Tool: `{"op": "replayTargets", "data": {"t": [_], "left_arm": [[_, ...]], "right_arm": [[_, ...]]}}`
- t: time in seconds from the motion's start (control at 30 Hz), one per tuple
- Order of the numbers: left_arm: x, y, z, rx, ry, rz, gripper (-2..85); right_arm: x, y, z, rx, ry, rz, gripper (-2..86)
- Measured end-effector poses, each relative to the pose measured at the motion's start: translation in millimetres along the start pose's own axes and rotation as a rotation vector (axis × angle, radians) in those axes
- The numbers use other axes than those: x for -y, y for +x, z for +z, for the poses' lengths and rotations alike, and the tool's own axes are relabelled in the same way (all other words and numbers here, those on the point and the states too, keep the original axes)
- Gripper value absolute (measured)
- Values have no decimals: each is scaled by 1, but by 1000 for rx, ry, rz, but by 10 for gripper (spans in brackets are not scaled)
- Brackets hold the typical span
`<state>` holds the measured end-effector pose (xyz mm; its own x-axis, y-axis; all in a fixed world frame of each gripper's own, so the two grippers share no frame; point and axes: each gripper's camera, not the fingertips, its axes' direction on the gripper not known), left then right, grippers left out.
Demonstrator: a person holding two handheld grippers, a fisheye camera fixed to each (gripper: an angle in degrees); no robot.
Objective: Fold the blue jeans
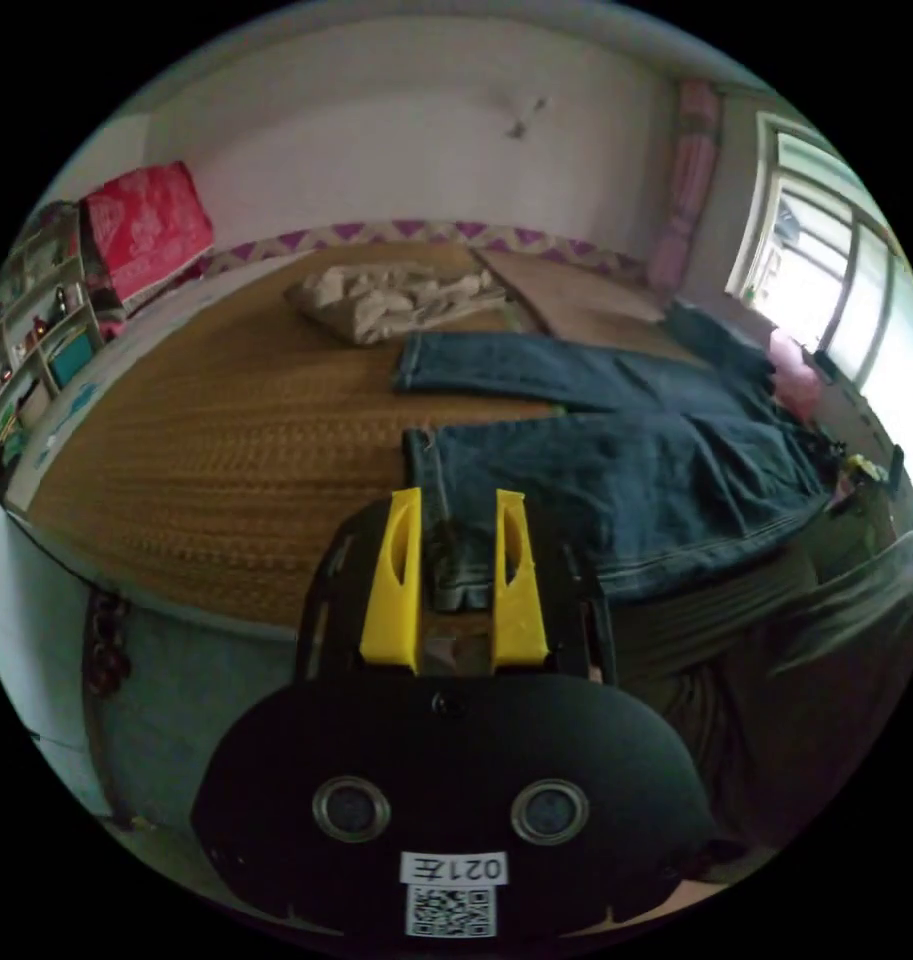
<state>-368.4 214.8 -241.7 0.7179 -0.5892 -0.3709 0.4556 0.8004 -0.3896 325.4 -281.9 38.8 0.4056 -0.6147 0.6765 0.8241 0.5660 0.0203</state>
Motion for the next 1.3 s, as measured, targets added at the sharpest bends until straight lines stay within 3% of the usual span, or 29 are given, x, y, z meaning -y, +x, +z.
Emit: {"op": "replayTargets", "data": {"t": [0.07, 0.17, 0.23, 0.33, 0.43, 0.53, 0.6, 0.7, 0.83, 0.9, 0.97, 1.07, 1.3], "left_arm": [[4, -2, -3, 121, 7, 52, 39], [22, -11, -8, 137, -75, 90, 1], [28, -19, -24, 232, 2, 101, -6], [24, -47, -46, 118, 131, 45, -9], [13, -66, -20, 143, -97, -16, -9], [-5, -69, -44, 58, 102, -68, -9], [-8, -60, -53, -11, 141, -57, -9], [-8, -25, -59, -99, 153, 34, -5], [-1, 19, -48, -227, 115, 100, 30], [1, 31, -39, -217, 104, 127, 39], [-2, 40, -17, -125, -20, 168, 22], [-15, 28, -23, -152, 58, 114, 0], [-8, 15, -26, -121, -6, 78, -9]], "right_arm": [[3, -3, 7, 19, 5, 11, -7], [9, -11, 15, 45, -7, 5, -7], [15, -18, 17, 45, -13, -11, -7], [22, -31, 19, 25, -5, -42, -7], [19, -41, 34, -50, -42, -49, -7], [10, -49, 60, -205, -200, -23, -7], [3, -58, 78, -259, -306, -19, -6], [-7, -79, 82, -375, -267, 34, -6], [-24, -76, 71, -362, -160, 306, -6], [-29, -77, 68, -355, -146, 333, -5], [-32, -84, 67, -383, -154, 311, -6], [-41, -91, 65, -412, -138, 297, -6], [-62, -83, 54, -355, -88, 396, -6]]}}
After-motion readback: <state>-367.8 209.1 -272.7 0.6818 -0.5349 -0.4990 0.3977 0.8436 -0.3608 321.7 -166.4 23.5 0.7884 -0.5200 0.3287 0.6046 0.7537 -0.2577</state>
